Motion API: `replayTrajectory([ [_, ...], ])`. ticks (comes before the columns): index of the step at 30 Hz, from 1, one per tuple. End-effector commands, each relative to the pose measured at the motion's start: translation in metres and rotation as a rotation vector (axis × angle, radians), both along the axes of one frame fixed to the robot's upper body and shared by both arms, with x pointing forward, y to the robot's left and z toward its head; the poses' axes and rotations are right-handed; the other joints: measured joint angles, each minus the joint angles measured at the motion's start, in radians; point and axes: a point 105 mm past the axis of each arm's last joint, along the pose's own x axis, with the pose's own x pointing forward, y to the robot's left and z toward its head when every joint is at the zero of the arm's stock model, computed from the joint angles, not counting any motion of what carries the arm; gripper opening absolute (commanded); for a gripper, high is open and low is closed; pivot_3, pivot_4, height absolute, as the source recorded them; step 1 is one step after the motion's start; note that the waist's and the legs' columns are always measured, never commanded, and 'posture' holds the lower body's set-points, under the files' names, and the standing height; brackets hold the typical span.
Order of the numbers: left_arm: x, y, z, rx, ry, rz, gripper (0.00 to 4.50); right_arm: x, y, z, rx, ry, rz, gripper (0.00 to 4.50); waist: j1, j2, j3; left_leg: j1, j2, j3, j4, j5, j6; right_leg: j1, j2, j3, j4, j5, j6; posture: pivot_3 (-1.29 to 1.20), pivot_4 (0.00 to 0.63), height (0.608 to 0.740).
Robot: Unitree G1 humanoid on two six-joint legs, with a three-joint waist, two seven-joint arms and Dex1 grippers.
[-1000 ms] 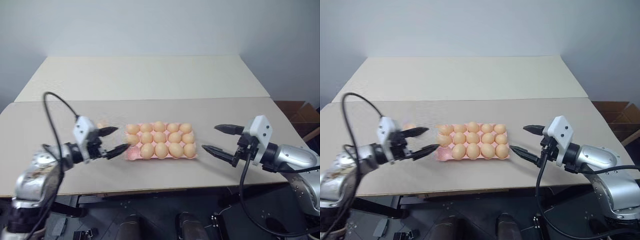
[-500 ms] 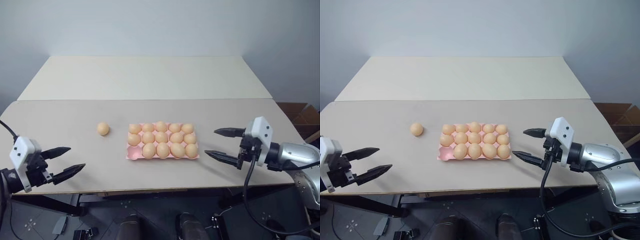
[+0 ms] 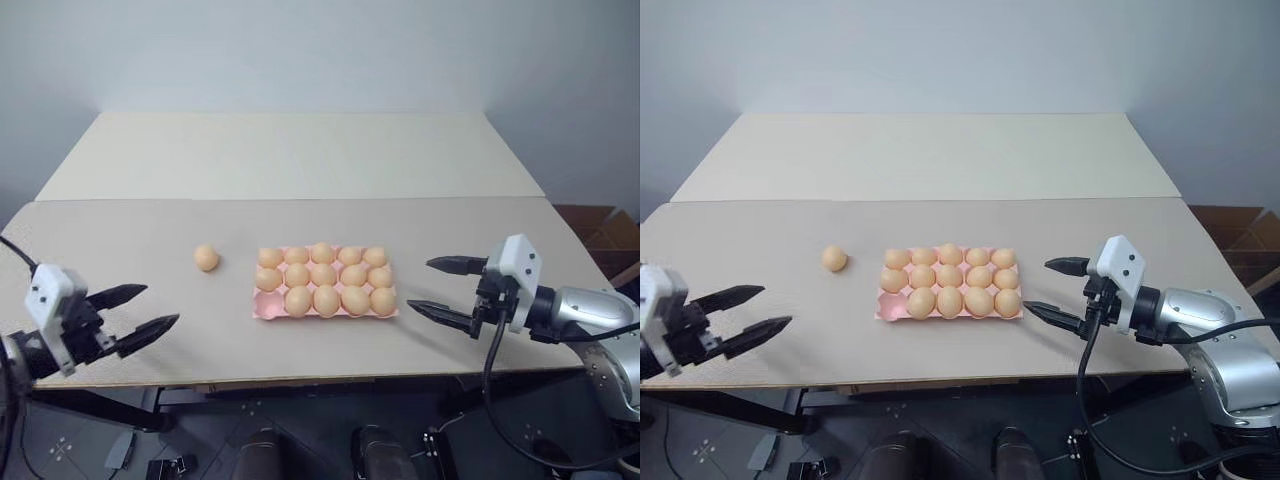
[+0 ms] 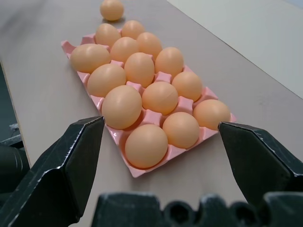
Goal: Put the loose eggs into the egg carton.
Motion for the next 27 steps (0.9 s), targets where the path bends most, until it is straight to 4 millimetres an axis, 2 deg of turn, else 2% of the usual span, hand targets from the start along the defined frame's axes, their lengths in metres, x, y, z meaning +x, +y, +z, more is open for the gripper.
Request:
replayTrajectory([
  [1,0.026,-0.004,-0.003,0.021,-0.011,0.105,4.46,0.002,0.004,0.015,-0.010,-0.078,0.018,4.50,0.001,0.000,0.000,0.000,0.000,0.000,0.000,0.000,0.000,0.000,0.000,0.000,0.000,0.001,0.001,0.00,0.150,0.740],
  [3,0.042,-0.010,-0.004,-0.005,-0.021,0.149,4.46,0.003,0.005,0.015,-0.011,-0.084,0.019,4.50,0.000,0.000,0.000,0.000,-0.001,0.000,0.000,0.000,0.000,0.000,0.000,0.000,-0.001,0.005,0.006,0.00,0.150,0.740],
  [7,0.074,-0.024,-0.009,-0.020,-0.025,0.232,4.46,0.004,0.008,0.017,-0.002,-0.093,0.017,4.50,0.000,-0.001,0.000,-0.001,-0.001,0.000,0.000,0.000,0.000,0.000,0.000,0.000,-0.001,0.005,0.006,0.00,0.150,0.740],
  [13,0.125,-0.033,-0.018,-0.028,0.011,0.395,4.46,0.004,0.011,0.016,0.001,-0.097,0.016,4.50,0.000,-0.001,0.000,-0.001,-0.002,-0.001,0.000,0.000,0.000,0.001,0.000,0.000,-0.001,0.006,0.007,0.00,0.150,0.740],
  [19,0.146,-0.047,-0.043,-0.019,0.174,0.466,4.46,0.002,0.010,0.019,-0.001,-0.106,0.010,4.50,-0.006,-0.002,0.000,-0.002,-0.003,-0.001,0.001,0.000,0.000,0.001,0.000,0.001,-0.001,0.006,0.008,0.00,0.150,0.740],
  [23,0.148,-0.053,-0.052,-0.008,0.230,0.475,3.59,0.002,0.009,0.020,0.003,-0.111,-0.001,4.50,-0.005,-0.002,0.000,-0.002,-0.003,-0.002,0.001,0.000,0.000,0.000,0.000,0.001,-0.001,0.007,0.008,0.00,0.150,0.740],
  [27,0.149,-0.053,-0.047,-0.007,0.206,0.469,2.22,0.003,0.009,0.020,0.014,-0.114,-0.015,4.50,-0.005,-0.002,0.000,-0.001,-0.003,-0.002,0.001,0.000,0.000,0.001,0.000,0.001,-0.001,0.007,0.008,0.00,0.150,0.740],
])
